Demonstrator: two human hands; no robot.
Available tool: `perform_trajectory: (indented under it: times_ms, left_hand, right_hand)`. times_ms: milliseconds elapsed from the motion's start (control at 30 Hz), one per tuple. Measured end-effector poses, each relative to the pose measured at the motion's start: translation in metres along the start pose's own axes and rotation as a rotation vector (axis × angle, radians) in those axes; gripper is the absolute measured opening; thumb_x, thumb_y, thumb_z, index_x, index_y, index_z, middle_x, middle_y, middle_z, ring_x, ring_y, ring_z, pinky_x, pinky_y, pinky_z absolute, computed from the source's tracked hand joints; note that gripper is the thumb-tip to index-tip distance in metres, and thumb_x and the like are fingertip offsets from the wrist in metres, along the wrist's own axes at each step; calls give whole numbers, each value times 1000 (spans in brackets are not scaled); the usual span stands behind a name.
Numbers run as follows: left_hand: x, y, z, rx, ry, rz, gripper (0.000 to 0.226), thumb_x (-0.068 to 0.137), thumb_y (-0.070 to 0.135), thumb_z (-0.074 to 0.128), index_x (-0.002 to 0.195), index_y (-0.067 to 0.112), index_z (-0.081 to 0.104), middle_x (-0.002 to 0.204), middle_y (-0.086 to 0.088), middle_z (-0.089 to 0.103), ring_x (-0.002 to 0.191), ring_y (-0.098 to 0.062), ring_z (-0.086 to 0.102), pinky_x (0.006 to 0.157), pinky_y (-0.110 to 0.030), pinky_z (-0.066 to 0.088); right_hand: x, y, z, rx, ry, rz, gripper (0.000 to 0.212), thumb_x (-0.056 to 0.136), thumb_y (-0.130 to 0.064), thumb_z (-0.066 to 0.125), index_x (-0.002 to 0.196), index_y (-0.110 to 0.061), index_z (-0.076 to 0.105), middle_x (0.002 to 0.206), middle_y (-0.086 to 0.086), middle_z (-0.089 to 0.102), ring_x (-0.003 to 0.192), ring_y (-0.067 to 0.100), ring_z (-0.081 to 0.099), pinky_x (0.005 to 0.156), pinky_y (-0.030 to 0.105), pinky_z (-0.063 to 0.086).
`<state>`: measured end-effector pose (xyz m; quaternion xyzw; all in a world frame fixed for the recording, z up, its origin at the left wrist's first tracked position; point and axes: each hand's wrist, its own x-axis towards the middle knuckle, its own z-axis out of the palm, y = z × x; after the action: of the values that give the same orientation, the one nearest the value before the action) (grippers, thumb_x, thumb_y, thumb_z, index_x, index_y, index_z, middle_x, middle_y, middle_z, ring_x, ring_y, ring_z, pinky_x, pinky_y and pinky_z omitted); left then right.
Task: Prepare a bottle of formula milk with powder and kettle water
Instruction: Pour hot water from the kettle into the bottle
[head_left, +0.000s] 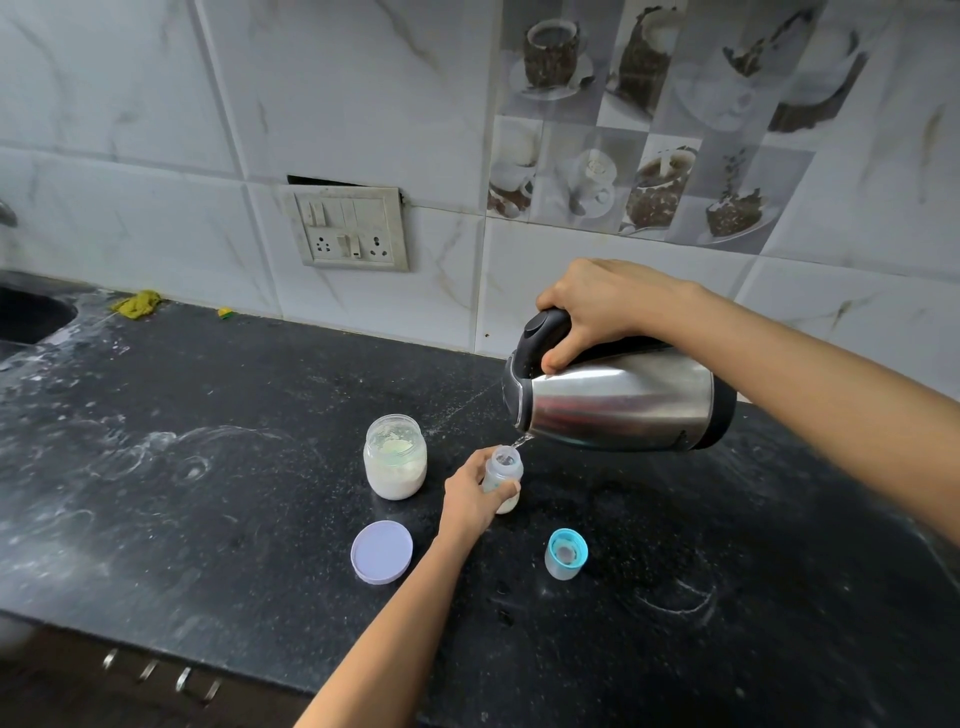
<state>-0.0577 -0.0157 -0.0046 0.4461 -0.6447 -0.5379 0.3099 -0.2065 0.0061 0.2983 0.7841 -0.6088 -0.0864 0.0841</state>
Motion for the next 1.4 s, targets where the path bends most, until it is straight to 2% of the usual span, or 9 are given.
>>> perform_trajectory:
  times_ms: [167, 467, 633, 1033, 1400]
  left_hand:
    - [0, 0, 0, -4, -5, -6, 49, 77, 16, 77, 119, 32, 58, 115, 11, 65, 108, -7, 59, 95, -25, 46]
    - [0, -1, 0, -6, -7, -12, 50, 75, 17, 77, 118, 36, 58, 115, 12, 65, 110, -8, 58, 101, -35, 46]
    - [0, -1, 0, -7, -3, -10, 51, 75, 18, 77, 119, 35, 57, 116, 11, 65, 110, -8, 58, 101, -35, 46]
    - [0, -1, -1, -14, -10, -9, 50, 75, 19, 77, 117, 37, 57, 115, 13, 65, 111, -7, 57, 102, -35, 45]
    - [2, -4, -1, -18, -15, -11, 51, 74, 19, 77, 117, 38, 58, 115, 14, 65, 111, -5, 58, 103, -35, 45]
  right_hand:
    - [-1, 0, -1, -11, 2, 3, 48, 67, -59, 74, 63, -21, 45, 57, -1, 49, 56, 12, 46, 48, 32, 34]
    - [0, 0, 2, -13, -4, 4, 48, 66, -59, 75, 67, -18, 50, 60, -1, 50, 59, 17, 48, 47, 31, 31]
    - [2, 1, 4, -3, -14, 3, 49, 67, -59, 74, 70, -15, 53, 60, -1, 51, 58, 14, 48, 47, 30, 30]
    - [5, 0, -1, -14, -25, -4, 48, 67, -61, 73, 71, -17, 53, 63, 0, 53, 65, 21, 53, 51, 34, 39]
    - [9, -1, -1, -30, -35, -11, 48, 67, -61, 73, 66, -21, 48, 61, -1, 51, 63, 19, 51, 48, 31, 32]
